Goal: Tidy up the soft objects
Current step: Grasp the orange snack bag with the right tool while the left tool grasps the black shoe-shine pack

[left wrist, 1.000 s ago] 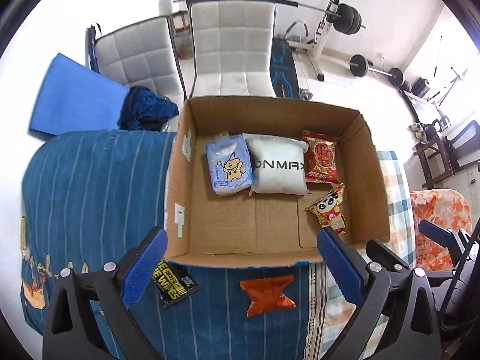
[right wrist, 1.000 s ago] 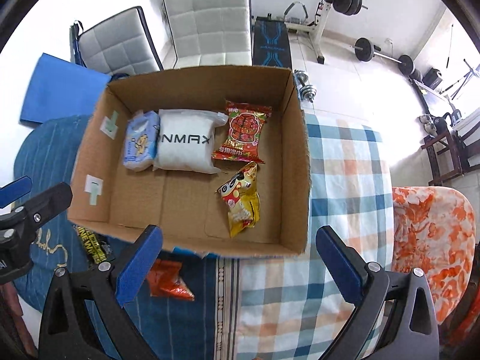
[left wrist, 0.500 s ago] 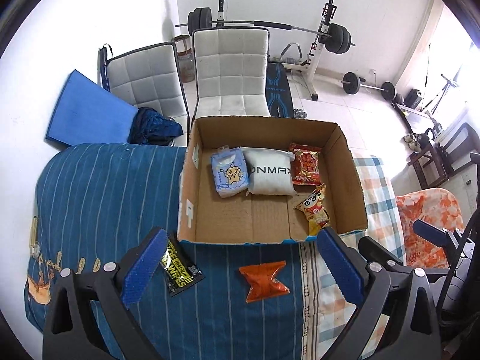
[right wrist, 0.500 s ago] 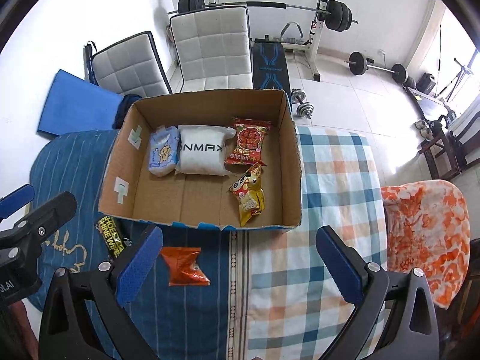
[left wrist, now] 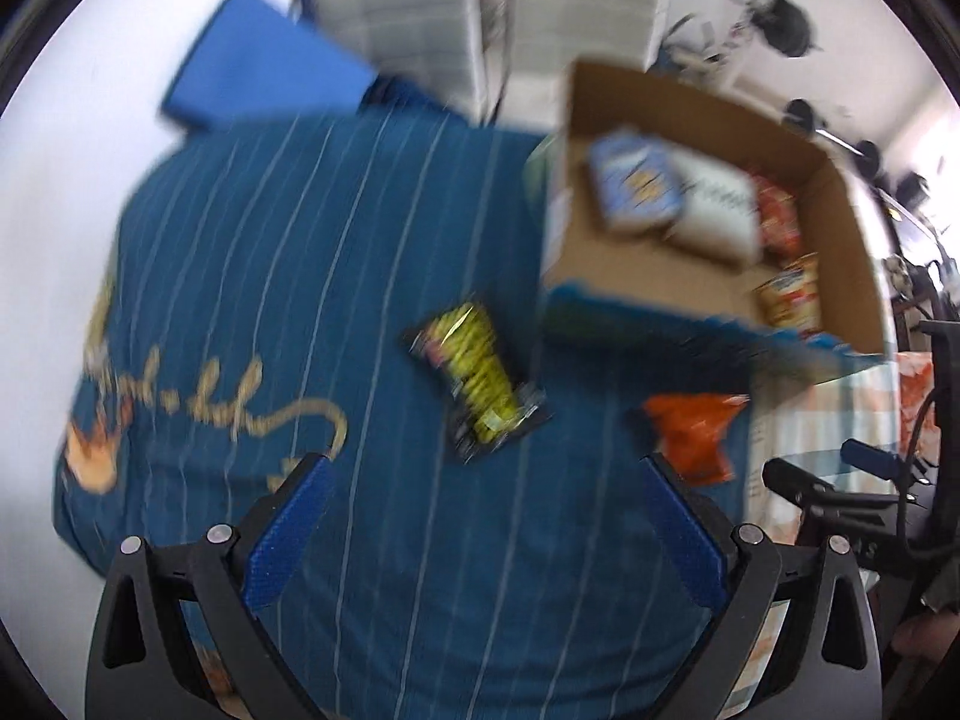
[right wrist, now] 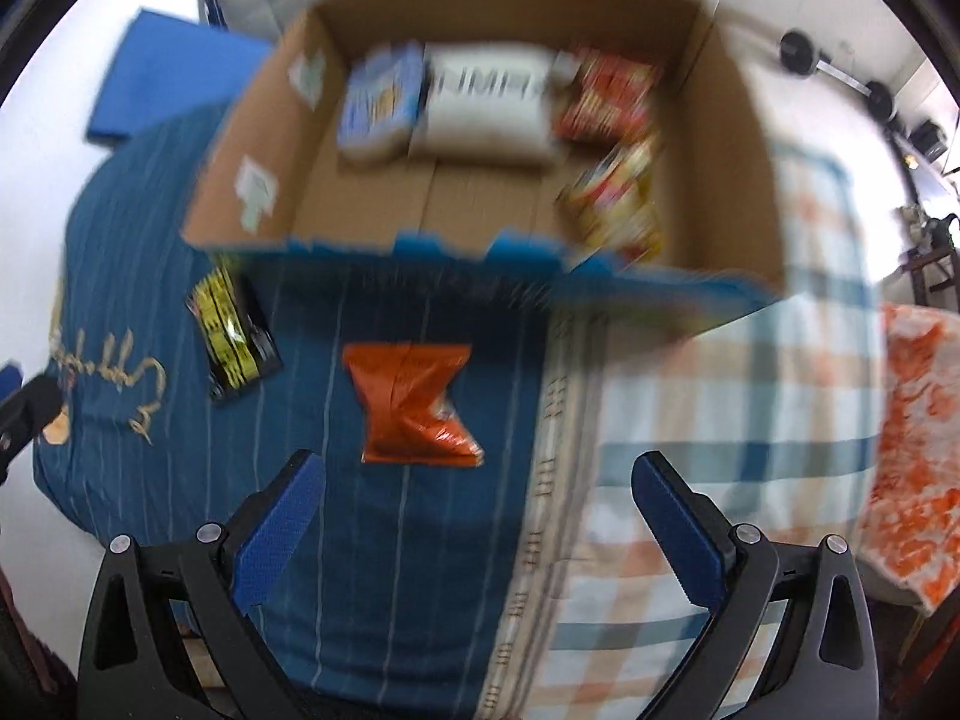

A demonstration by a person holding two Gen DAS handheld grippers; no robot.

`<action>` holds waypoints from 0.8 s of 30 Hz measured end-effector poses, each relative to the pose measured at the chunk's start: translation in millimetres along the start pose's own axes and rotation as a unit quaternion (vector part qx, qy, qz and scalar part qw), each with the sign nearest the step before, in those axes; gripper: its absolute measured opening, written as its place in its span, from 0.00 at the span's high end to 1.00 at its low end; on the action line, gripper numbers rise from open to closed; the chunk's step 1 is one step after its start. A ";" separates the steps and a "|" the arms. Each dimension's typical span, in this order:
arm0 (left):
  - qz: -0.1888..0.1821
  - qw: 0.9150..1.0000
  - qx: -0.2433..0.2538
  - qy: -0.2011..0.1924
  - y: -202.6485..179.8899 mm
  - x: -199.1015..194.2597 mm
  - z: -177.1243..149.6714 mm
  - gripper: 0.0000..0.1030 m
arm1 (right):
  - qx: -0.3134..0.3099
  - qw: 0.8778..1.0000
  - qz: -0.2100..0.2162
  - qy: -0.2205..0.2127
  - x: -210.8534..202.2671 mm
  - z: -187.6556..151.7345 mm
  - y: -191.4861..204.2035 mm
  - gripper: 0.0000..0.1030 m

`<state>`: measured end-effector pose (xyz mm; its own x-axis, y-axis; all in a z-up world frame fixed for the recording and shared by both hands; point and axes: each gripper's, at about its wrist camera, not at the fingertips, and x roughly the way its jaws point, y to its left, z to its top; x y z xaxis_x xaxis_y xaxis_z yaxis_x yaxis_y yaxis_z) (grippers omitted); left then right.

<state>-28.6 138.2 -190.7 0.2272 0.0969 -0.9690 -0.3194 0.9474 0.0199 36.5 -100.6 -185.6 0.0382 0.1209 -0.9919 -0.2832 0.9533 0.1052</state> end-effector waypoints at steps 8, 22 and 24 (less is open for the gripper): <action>-0.041 0.991 -0.092 0.087 38.8 84.1 14.0 0.01 | 0.054 0.997 0.024 0.056 91.6 3.9 15.6 0.04; -0.023 0.988 -0.073 0.135 12.0 173.3 48.6 0.01 | 0.089 0.994 0.015 0.063 109.3 2.3 21.9 0.52; -0.020 0.989 -0.066 0.134 7.7 178.3 50.7 0.06 | 0.090 0.994 0.013 0.064 107.9 2.5 20.5 0.52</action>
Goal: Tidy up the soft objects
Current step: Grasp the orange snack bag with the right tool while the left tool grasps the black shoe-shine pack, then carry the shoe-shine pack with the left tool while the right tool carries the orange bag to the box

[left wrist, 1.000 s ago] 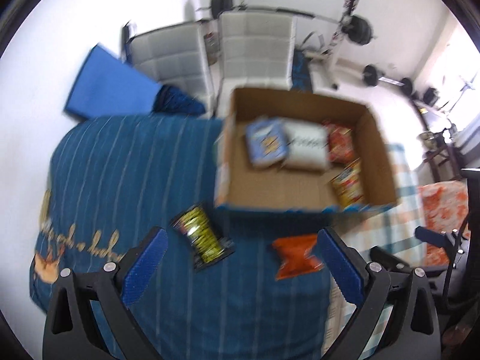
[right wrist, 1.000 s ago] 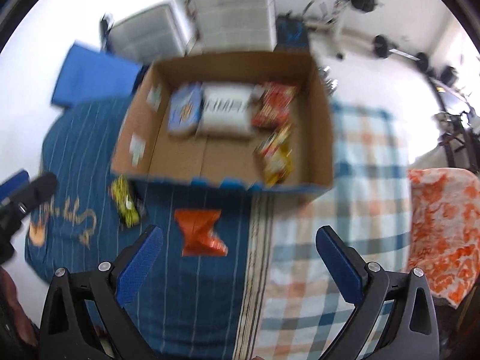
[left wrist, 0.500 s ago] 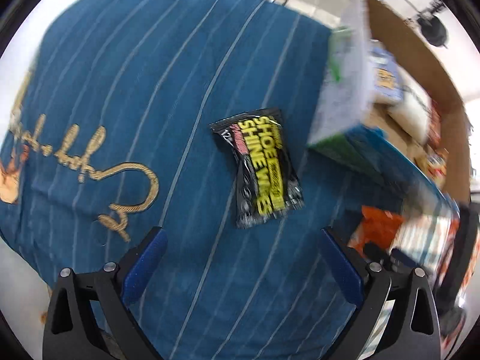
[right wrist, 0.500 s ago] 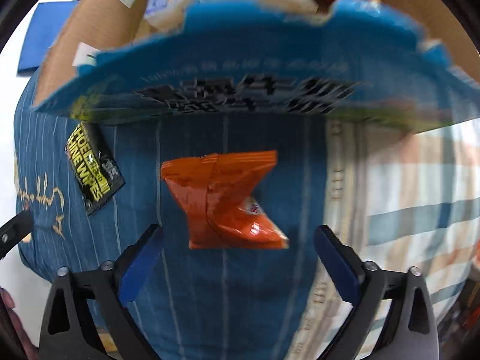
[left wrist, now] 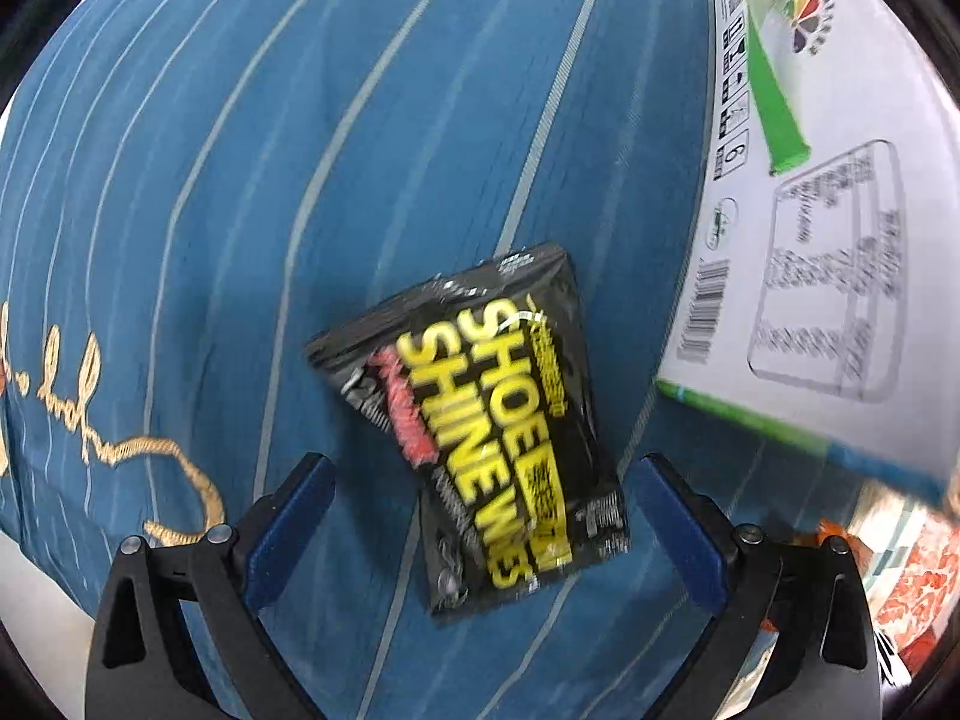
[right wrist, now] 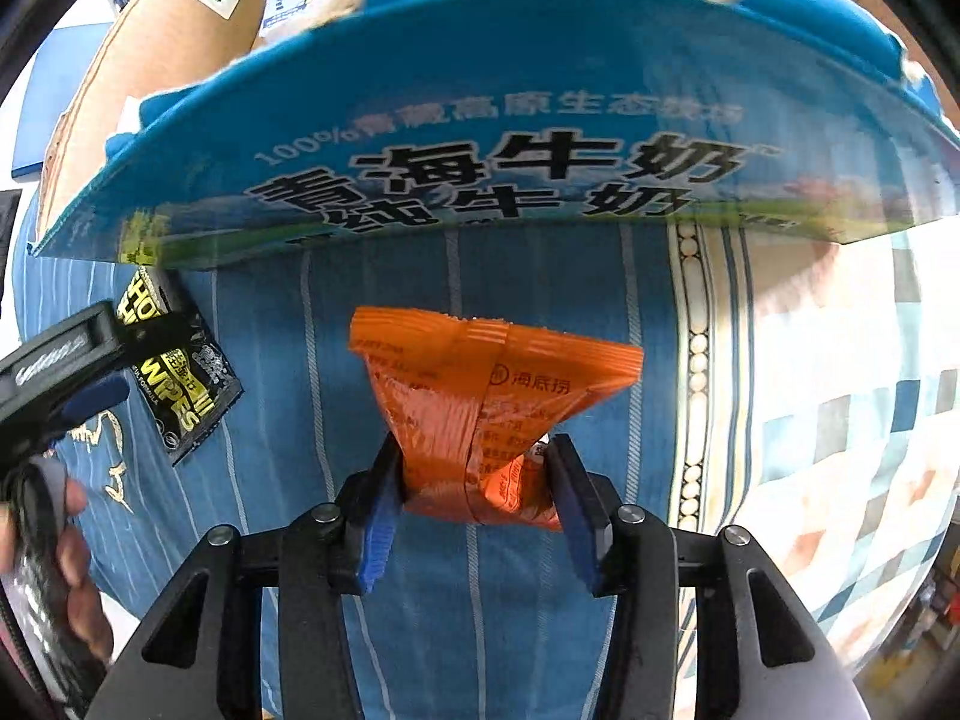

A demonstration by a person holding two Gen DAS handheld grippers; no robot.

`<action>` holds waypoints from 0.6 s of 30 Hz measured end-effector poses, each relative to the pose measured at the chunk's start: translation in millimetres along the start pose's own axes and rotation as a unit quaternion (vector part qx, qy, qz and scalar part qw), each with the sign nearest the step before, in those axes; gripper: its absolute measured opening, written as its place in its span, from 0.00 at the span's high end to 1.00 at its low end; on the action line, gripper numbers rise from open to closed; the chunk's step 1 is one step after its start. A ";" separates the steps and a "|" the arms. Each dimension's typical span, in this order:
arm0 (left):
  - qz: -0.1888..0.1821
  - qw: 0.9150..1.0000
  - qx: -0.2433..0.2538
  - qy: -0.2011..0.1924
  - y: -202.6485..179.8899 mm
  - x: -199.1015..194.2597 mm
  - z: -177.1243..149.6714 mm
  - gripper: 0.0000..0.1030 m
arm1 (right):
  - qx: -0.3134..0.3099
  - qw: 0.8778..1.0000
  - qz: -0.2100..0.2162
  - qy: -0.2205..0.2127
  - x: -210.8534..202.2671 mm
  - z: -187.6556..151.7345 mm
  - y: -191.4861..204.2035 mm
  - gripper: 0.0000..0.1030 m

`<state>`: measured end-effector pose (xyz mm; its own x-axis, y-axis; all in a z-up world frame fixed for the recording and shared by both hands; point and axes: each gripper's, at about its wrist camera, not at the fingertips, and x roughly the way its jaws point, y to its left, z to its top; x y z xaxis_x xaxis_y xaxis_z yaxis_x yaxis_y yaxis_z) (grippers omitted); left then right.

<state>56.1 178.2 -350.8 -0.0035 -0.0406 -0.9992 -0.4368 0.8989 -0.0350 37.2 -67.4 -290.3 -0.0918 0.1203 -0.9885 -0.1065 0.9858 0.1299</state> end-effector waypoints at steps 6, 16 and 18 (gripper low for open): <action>0.023 0.998 0.038 -0.033 -11.1 -1.0 -9.1 0.42 | 0.004 1.000 -0.007 0.006 -7.0 2.3 -15.8 0.53; 0.027 0.996 0.078 -0.016 -20.0 -15.3 -75.2 0.47 | -0.007 0.999 -0.001 0.041 -11.6 -22.0 -34.0 0.55; 0.018 0.996 0.092 -0.009 -28.8 -19.6 -100.4 0.47 | -0.013 0.999 -0.007 0.046 -12.8 -29.5 -41.0 0.56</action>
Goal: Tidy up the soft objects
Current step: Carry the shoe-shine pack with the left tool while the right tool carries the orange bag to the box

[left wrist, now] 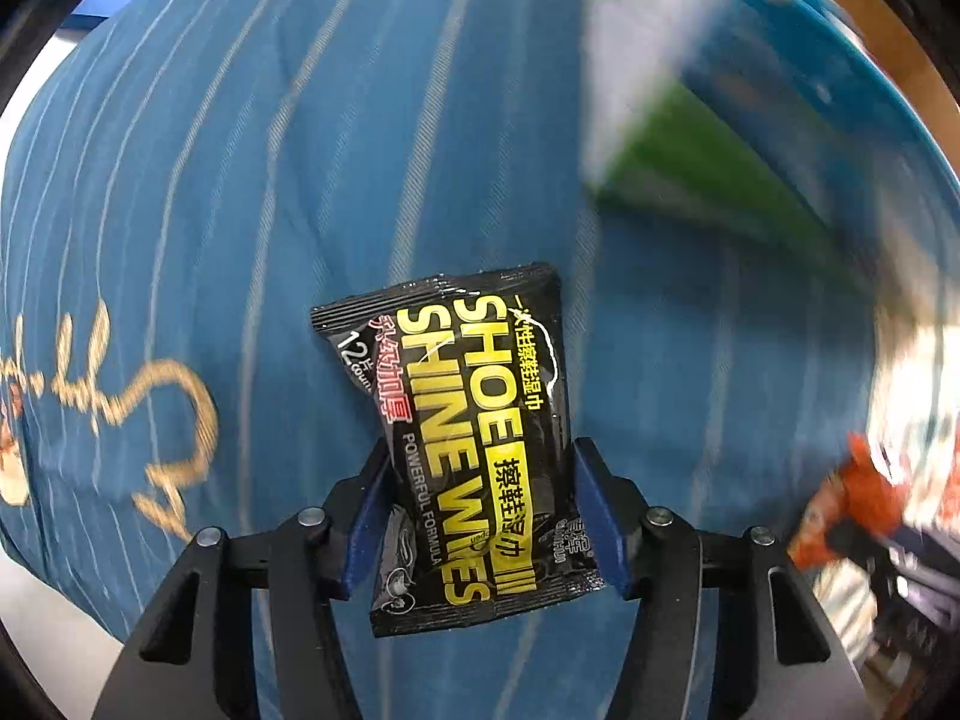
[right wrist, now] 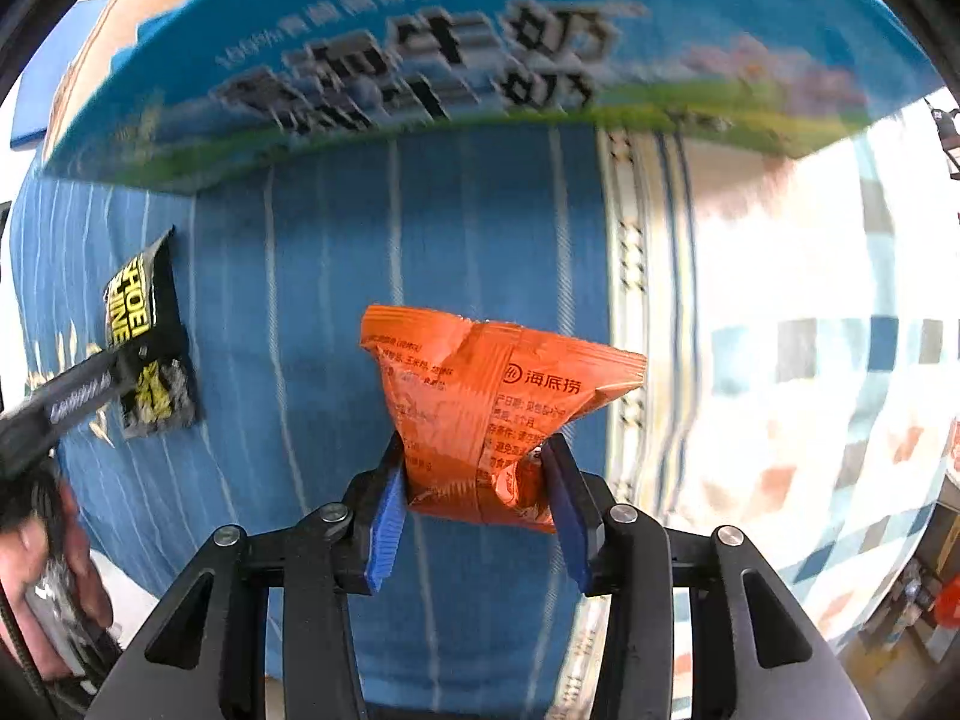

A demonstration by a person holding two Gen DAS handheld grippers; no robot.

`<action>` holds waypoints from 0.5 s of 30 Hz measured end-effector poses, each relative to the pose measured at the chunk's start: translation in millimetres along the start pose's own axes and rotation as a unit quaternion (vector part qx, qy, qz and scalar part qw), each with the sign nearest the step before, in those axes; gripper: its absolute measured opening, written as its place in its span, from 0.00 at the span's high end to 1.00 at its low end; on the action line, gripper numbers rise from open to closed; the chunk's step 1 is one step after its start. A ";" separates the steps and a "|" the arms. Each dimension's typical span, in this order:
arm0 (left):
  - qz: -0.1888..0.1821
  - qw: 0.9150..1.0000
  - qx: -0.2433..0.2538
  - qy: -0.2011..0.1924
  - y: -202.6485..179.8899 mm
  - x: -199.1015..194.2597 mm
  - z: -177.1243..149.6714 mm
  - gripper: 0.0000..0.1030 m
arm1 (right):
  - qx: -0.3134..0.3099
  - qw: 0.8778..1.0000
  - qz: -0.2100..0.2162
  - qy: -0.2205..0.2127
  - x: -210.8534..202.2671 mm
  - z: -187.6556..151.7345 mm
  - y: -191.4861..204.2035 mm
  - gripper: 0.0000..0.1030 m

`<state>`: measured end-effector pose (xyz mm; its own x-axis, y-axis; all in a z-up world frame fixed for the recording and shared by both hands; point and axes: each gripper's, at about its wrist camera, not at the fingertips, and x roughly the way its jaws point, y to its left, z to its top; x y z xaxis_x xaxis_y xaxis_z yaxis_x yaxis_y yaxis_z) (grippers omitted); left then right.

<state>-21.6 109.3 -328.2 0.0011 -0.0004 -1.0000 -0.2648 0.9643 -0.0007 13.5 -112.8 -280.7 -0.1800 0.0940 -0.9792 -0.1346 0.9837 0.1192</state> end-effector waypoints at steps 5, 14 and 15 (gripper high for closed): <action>-0.026 0.999 0.040 0.011 -40.9 -12.0 -45.6 0.47 | 0.000 1.000 -0.007 0.024 1.9 -25.2 -26.1 0.56; -0.008 0.996 0.074 0.047 -85.6 18.5 -84.7 0.44 | 0.025 0.999 0.000 0.044 8.5 -45.3 -58.0 0.55; -0.008 0.996 0.072 0.051 -89.2 22.1 -85.5 0.43 | 0.027 0.999 0.001 0.044 7.9 -44.2 -59.4 0.55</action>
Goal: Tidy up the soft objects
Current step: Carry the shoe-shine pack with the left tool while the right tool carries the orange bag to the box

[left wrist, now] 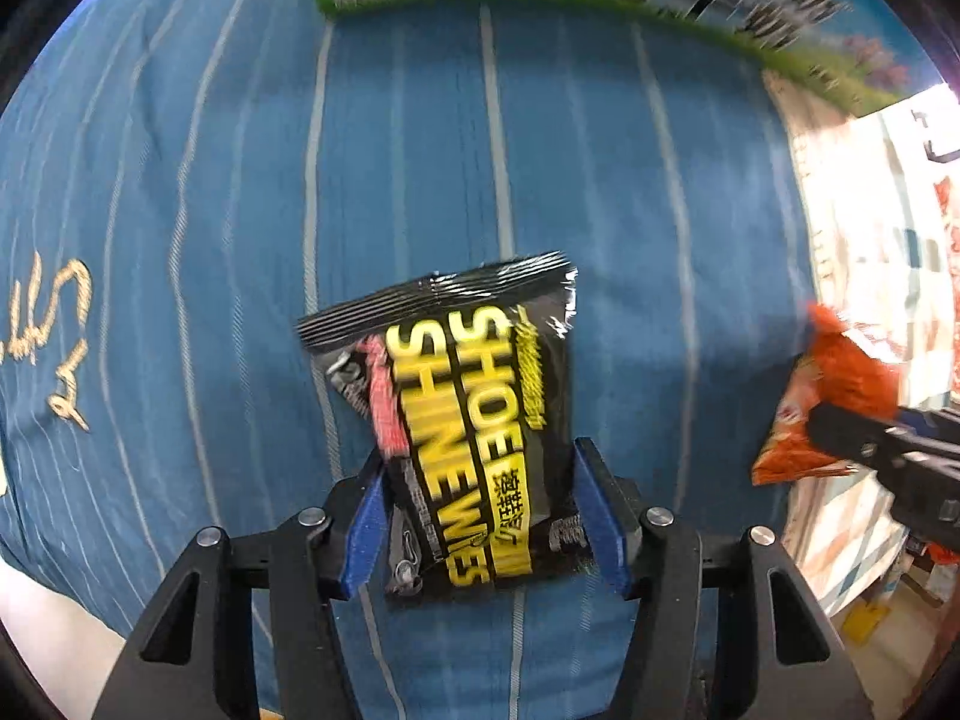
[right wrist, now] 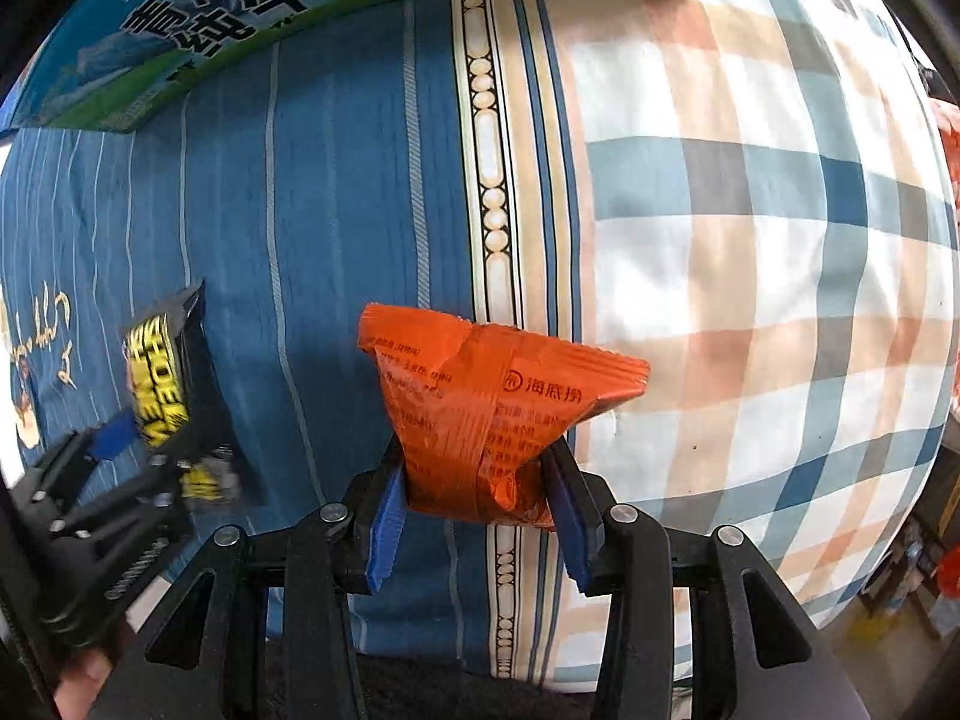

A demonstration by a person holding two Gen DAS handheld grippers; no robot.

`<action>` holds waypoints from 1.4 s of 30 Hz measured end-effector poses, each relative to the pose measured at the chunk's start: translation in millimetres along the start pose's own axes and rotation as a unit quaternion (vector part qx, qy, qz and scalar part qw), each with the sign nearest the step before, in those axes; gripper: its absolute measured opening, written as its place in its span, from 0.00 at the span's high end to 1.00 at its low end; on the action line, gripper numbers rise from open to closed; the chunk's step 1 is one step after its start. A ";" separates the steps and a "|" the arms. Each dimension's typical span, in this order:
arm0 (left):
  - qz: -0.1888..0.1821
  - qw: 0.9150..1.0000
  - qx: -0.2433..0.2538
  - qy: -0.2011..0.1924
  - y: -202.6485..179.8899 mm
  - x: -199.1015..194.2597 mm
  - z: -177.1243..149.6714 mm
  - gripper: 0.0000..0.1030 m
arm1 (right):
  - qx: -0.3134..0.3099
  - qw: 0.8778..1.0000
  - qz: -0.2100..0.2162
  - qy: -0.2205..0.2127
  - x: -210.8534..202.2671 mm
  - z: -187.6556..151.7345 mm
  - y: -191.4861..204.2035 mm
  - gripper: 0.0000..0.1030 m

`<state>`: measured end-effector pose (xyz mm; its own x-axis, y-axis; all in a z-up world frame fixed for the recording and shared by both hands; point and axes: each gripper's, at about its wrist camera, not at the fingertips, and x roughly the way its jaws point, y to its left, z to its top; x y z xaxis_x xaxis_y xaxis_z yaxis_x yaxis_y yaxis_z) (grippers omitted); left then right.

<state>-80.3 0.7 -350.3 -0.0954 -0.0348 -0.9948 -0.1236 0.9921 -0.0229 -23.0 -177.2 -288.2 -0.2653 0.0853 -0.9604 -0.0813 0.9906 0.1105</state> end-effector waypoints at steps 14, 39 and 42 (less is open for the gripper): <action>0.008 1.000 0.000 0.009 -12.7 0.9 10.0 0.43 | -0.003 0.999 -0.032 -0.006 14.7 7.3 20.7 0.55; -0.037 0.994 0.020 -0.098 2.1 -127.1 -14.3 0.54 | -0.060 0.993 -0.001 -0.105 -60.8 -26.2 64.1 0.63; -0.046 0.992 0.023 -0.117 2.5 -149.2 -13.4 0.54 | -0.063 0.991 0.008 -0.115 -79.5 -29.5 64.3 0.63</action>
<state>-79.6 6.7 -200.6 0.1458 -0.1018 -0.9841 -0.0756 0.9906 -0.1137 -35.5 -123.5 -197.2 -0.0424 0.1372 -0.9896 -0.2016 0.9690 0.1430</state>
